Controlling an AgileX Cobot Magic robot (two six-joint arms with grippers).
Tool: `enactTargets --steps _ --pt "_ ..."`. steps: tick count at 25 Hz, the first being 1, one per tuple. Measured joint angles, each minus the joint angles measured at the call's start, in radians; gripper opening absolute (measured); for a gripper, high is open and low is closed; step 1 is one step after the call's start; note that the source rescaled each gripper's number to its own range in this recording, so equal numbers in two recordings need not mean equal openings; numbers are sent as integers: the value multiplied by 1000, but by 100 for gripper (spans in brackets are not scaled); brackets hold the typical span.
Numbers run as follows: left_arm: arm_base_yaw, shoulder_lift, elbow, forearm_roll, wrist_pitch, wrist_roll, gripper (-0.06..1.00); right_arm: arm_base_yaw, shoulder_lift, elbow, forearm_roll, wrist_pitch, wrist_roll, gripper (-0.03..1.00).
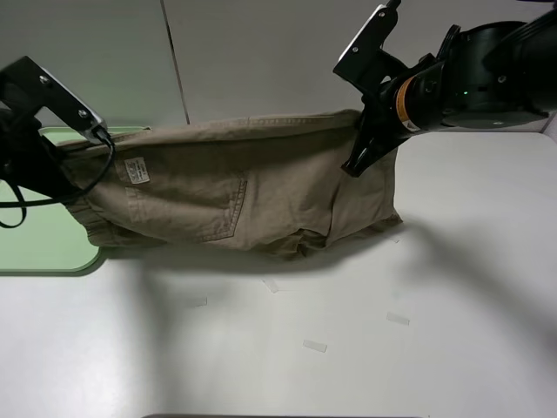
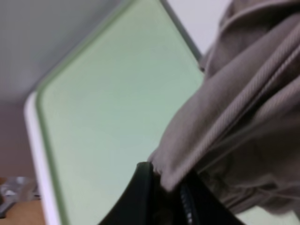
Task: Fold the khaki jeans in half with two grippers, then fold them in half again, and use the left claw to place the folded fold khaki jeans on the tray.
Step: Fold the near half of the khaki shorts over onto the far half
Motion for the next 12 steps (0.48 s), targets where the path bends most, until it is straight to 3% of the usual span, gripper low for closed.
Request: enactTargets --steps 12 --pt "5 343 -202 34 -66 -27 10 -152 118 -33 -8 -147 66 0"
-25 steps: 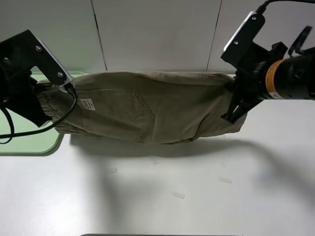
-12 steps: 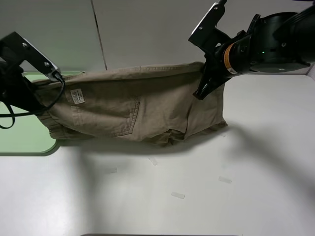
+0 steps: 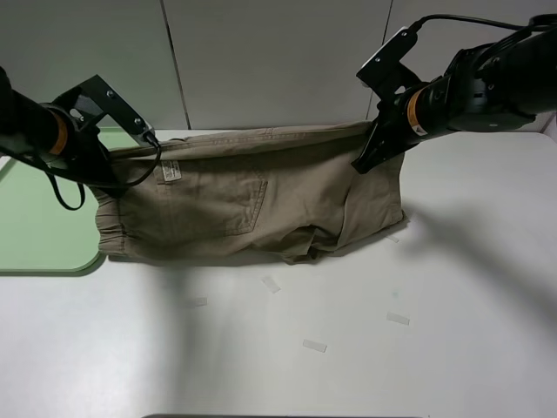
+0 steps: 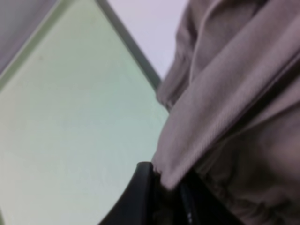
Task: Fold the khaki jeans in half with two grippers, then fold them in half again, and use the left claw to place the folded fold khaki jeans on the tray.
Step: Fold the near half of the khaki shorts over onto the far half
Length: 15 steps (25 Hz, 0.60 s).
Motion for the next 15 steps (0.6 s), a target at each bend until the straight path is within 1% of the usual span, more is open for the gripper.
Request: enactTargets --steps 3,5,6,7,8,9,10,12,13,14,15 --pt "2 29 -47 0 2 -23 10 -16 23 -14 -13 -12 2 0" --pt "17 39 -69 1 -10 -41 10 -26 38 -26 -25 -28 3 0" --pt "27 42 -78 1 -23 -52 10 -28 44 -34 -28 -37 3 2" --pt "41 45 -81 1 -37 -63 11 -29 52 -42 -29 -41 3 5" --pt "58 47 -82 1 -47 -73 14 -30 59 -49 -30 -40 3 14" --pt "74 49 -82 1 -50 -86 19 -35 67 -59 -30 -32 3 26" --pt "97 51 -82 1 -50 -98 26 -38 73 -67 -30 -24 3 41" --pt "125 55 -82 0 -39 -115 44 -46 86 -84 -30 -3 4 68" --pt "134 56 -82 0 -34 -118 51 -50 91 -93 -30 6 4 77" --pt "141 56 -82 0 -29 -120 57 -51 93 -99 -30 12 4 82" --pt "142 56 -82 0 -30 -120 61 -51 95 -104 -30 13 4 85"
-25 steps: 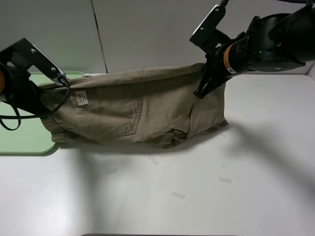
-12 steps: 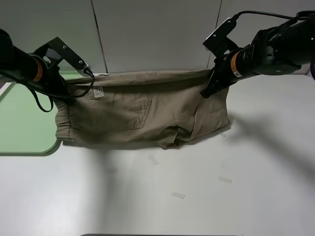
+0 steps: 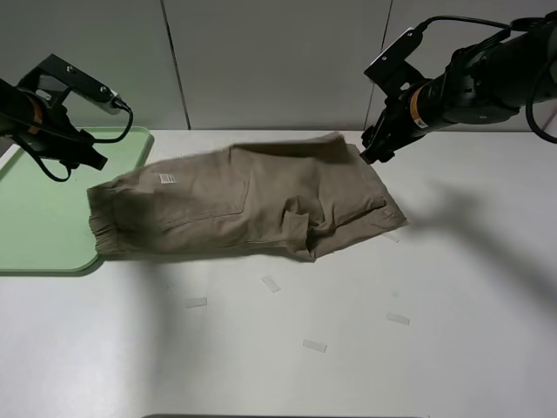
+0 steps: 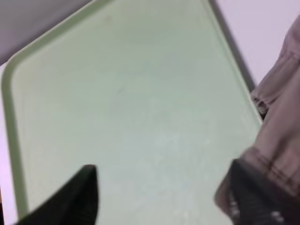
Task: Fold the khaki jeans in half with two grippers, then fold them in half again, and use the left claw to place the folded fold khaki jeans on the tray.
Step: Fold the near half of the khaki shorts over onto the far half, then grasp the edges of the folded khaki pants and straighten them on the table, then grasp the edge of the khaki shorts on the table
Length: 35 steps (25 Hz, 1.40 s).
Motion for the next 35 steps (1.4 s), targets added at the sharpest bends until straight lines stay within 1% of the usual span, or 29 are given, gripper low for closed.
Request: enactTargets --steps 2,4,7,12,14,19,25,27,30,31,33,35 --pt "0 0 0 0 -3 -1 65 0 0 -5 -1 13 0 89" --pt "0 0 0 0 -3 -1 66 0 0 -6 -1 36 0 90" --pt "0 0 0 0 -4 -1 67 0 0 -6 -3 81 0 90" --pt "0 0 0 -3 -4 -2 67 0 0 -6 -3 191 0 90" --pt "0 -6 0 -4 -4 -5 67 0 -4 -6 -3 220 0 90" --pt "0 -100 0 -7 -11 -48 67 0 -79 -6 3 228 0 90" --pt "0 -264 0 -12 -28 -54 68 0 -231 -6 26 224 0 90" --pt "0 -322 0 -44 -27 -56 71 0 -288 -6 46 224 0 90" --pt "0 -417 0 -134 -20 -57 80 1 -386 -6 85 227 0 91" --pt "-1 -444 0 -163 -9 -57 82 1 -386 -6 85 227 0 91" --pt "-13 -507 0 -198 32 -55 84 2 -459 -6 108 236 1 93" --pt "-40 -566 0 -211 87 -39 85 5 -528 -6 129 250 2 97"
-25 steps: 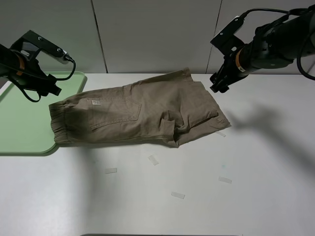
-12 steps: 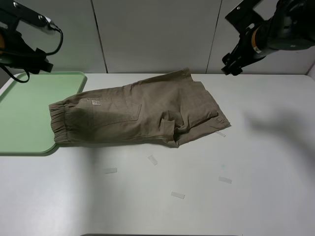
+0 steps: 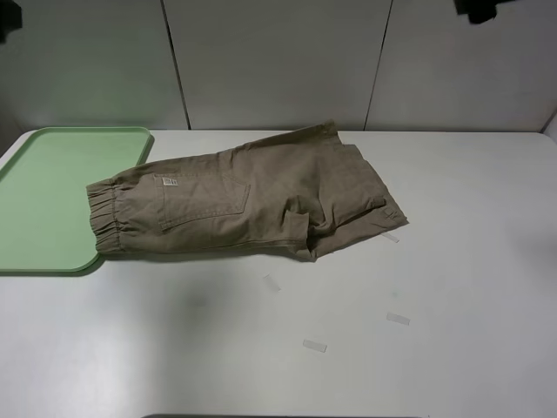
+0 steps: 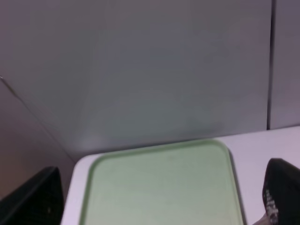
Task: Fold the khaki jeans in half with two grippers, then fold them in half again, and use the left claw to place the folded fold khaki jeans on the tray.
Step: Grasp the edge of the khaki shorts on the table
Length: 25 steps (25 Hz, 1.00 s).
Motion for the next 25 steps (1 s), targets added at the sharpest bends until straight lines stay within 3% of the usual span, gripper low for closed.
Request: enactTargets --steps 6,7,10,12,15,25 --pt "-156 -194 0 -43 223 134 85 0 -237 -1 32 53 0 100" --pt "-156 -194 0 -43 223 134 85 0 -270 -1 43 66 0 100" --pt "-229 -295 0 -132 397 216 85 0 -360 -1 83 102 -7 100" --pt "-270 -384 0 -233 539 271 85 0 -417 -1 113 129 -36 100" --pt "-275 -444 0 -287 583 298 85 0 -486 -1 165 177 -95 100" --pt "-275 -811 0 -737 665 605 85 0 -724 -1 374 317 -341 100"
